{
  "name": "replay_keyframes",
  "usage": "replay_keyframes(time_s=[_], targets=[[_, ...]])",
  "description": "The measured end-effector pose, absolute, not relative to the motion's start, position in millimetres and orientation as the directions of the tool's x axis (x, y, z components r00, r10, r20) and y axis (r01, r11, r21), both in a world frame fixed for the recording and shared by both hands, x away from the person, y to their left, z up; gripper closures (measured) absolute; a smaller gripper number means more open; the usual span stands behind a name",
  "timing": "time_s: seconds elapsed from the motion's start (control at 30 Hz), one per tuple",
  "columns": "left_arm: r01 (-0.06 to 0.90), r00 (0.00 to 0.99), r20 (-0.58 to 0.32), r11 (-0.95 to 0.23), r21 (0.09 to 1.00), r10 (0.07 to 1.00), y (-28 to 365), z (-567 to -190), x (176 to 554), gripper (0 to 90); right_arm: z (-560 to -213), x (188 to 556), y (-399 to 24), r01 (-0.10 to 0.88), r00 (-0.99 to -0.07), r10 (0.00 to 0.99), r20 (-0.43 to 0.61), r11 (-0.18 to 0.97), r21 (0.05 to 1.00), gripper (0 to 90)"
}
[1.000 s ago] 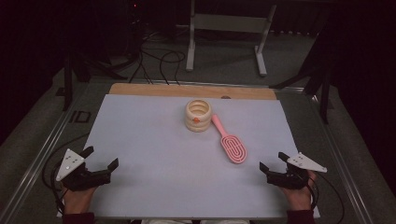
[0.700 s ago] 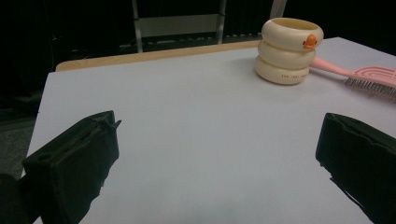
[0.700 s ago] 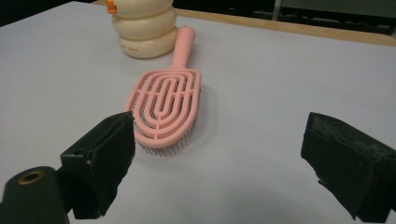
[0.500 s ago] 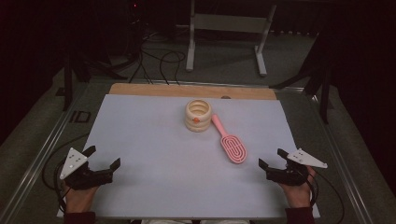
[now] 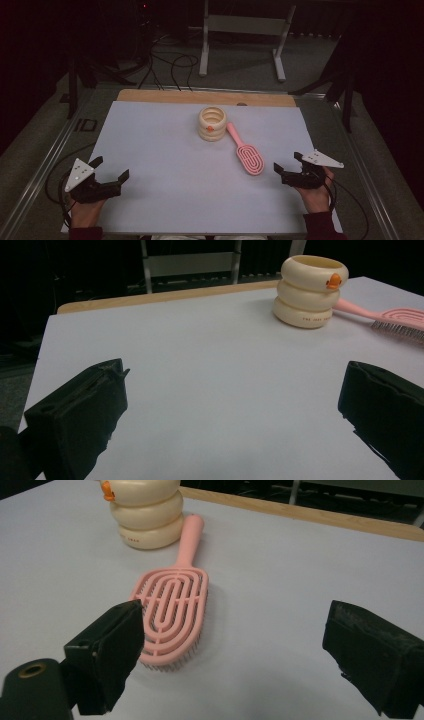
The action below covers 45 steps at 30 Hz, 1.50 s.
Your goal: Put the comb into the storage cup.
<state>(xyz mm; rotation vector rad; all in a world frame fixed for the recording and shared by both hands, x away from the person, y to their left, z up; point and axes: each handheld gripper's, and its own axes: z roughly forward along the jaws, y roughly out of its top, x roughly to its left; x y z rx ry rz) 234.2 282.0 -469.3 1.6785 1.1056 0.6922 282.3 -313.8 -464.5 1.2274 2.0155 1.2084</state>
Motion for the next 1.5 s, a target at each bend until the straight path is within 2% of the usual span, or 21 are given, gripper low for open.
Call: replay_keyframes(time_s=[0.87, 1.0, 1.1, 1.13, 1.17, 1.23, 1.3, 1.33, 1.43, 1.5], targets=[[0.350, 0.429, -0.050, -0.115, 0.929, 0.902, 281.0, -470.2, 234.1, 0.0, -464.2, 320.8, -301.1, 0.500, -0.473, 0.881, 0.018, 0.252, 0.829, 16.0], [0.350, 0.430, -0.050, -0.115, 0.929, 0.902, 280.6, -470.3, 234.2, 0.0, -465.4, 325.5, -299.4, 0.510, -0.461, 0.887, 0.002, 0.263, 0.819, 20.0], [0.351, 0.431, -0.048, -0.119, 0.929, 0.901, 280.5, -470.4, 234.3, 0.0, -468.4, 331.9, -297.1, 0.528, -0.450, 0.893, -0.008, 0.273, 0.804, 29.0], [0.350, 0.431, -0.048, -0.118, 0.929, 0.901, 280.6, -470.4, 234.3, 0.0, -470.0, 334.4, -295.5, 0.530, -0.450, 0.893, -0.013, 0.278, 0.801, 34.5], [0.350, 0.431, -0.048, -0.118, 0.929, 0.901, 280.6, -470.4, 234.3, 0.0, -470.0, 334.4, -295.5, 0.530, -0.450, 0.893, -0.013, 0.278, 0.801, 34.5], [0.350, 0.430, -0.048, -0.117, 0.929, 0.901, 280.4, -470.3, 234.2, 0.0, -471.5, 336.7, -294.4, 0.534, -0.457, 0.889, -0.022, 0.294, 0.792, 41.5], [0.349, 0.431, -0.049, -0.116, 0.930, 0.901, 280.3, -470.3, 234.1, 0.0, -474.2, 338.8, -291.5, 0.540, -0.458, 0.888, -0.037, 0.311, 0.782, 52.3], [0.350, 0.431, -0.048, -0.118, 0.929, 0.901, 280.4, -470.3, 234.1, 0.0, -474.2, 338.8, -291.5, 0.540, -0.458, 0.888, -0.037, 0.311, 0.782, 52.3], [0.350, 0.431, -0.047, -0.118, 0.929, 0.901, 279.9, -470.5, 234.2, 0.0, -478.1, 341.5, -289.0, 0.547, -0.468, 0.883, -0.045, 0.329, 0.769, 64.5], [0.349, 0.432, -0.047, -0.118, 0.930, 0.901, 279.9, -470.5, 234.1, 0.0, -479.1, 342.1, -288.3, 0.552, -0.472, 0.881, -0.040, 0.331, 0.765, 67.3]])
